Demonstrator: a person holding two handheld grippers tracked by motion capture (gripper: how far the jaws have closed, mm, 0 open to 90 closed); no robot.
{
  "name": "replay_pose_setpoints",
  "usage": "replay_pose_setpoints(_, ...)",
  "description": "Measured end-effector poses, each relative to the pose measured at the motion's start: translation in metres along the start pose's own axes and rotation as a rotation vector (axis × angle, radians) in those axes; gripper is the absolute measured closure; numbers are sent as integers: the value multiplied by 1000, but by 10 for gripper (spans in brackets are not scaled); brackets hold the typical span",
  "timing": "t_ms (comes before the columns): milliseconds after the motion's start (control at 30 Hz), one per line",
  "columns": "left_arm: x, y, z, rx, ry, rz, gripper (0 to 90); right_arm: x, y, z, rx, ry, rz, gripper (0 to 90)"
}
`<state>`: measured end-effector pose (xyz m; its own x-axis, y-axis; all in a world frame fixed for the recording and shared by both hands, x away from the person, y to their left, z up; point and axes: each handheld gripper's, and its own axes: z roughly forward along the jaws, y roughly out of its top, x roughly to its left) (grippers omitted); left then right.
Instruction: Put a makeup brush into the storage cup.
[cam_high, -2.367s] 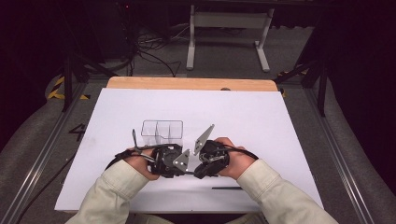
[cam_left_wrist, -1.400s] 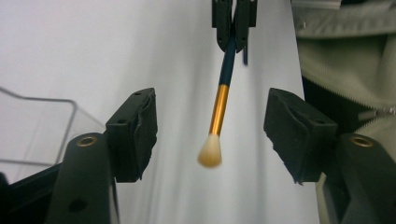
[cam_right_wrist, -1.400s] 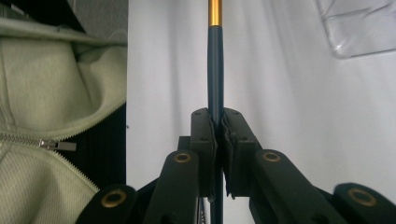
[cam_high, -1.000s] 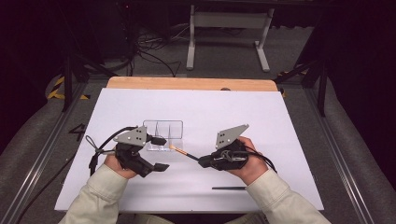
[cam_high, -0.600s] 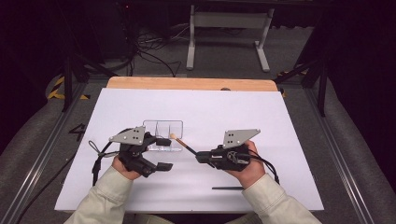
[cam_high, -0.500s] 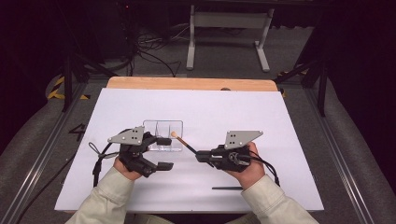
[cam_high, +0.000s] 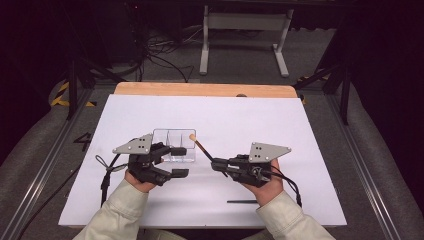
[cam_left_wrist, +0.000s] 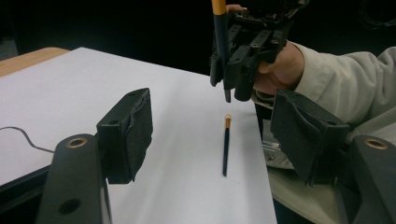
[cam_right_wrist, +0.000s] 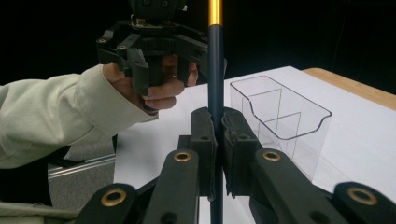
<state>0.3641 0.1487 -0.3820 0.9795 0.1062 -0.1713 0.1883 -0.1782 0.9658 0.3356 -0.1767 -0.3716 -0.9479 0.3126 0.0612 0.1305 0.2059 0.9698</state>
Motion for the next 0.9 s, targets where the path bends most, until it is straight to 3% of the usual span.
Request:
replay_pose_setpoints(200, -1, 3, 6, -14, -3, -8, 388, 1, -3, 2, -16, -6, 4, 840)
replay_pose_setpoints(400, -3, 9, 13, -60, -8, -24, 434, 2, -5, 7, -19, -3, 8, 840)
replay_pose_setpoints(633, -4, 12, 23, -34, 8, -32, 517, 2, -6, 12, -10, 5, 5, 839)
replay_pose_setpoints(900, -5, 15, 26, -42, 26, -39, 652, 3, -7, 15, 6, 7, -1, 839)
